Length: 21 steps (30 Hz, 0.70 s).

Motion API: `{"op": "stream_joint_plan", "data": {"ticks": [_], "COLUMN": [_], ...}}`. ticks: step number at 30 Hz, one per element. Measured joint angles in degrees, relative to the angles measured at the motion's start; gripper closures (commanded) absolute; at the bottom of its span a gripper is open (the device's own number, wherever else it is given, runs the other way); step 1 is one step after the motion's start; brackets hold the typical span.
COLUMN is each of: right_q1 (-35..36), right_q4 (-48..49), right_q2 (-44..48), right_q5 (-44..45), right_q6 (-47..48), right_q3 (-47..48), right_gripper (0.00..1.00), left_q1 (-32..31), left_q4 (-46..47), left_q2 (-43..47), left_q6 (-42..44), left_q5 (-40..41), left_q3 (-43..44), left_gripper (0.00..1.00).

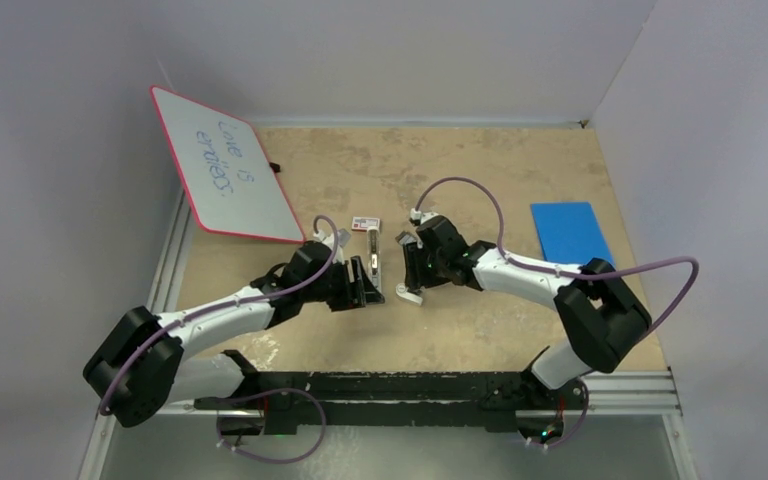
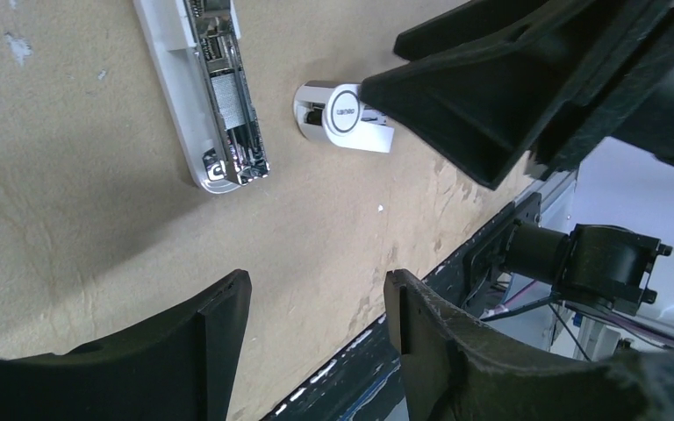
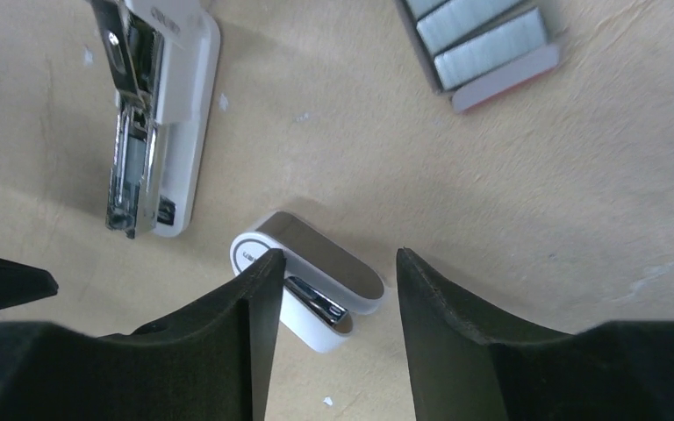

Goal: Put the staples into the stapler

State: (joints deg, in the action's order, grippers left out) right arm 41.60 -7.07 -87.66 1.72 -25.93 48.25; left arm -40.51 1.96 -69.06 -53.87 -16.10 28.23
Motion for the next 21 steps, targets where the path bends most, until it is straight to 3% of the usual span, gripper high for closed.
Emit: {"op": "stream_joint_plan", "data": {"ticks": [5,21], "right_q1": [0.0,0.0], "right_q4": [2.4,8.5], "right_q2": [0.2,9.5], "right_q5": [-2.2,-10.3], "right_q6": [-2.4,-10.8], "right_q3": [-2.6,-12.9], "right_gripper": [0.43,0.53], "left_q1": [0.0,0.0], "left_q4": [0.7,0.4], "left_q2": [-0.6,-1.8], "left_q6": [0.6,0.8], "left_q5": [-1.1,-1.6], "left_q3": [0.0,0.0], "left_gripper": [0.42,0.43]}}
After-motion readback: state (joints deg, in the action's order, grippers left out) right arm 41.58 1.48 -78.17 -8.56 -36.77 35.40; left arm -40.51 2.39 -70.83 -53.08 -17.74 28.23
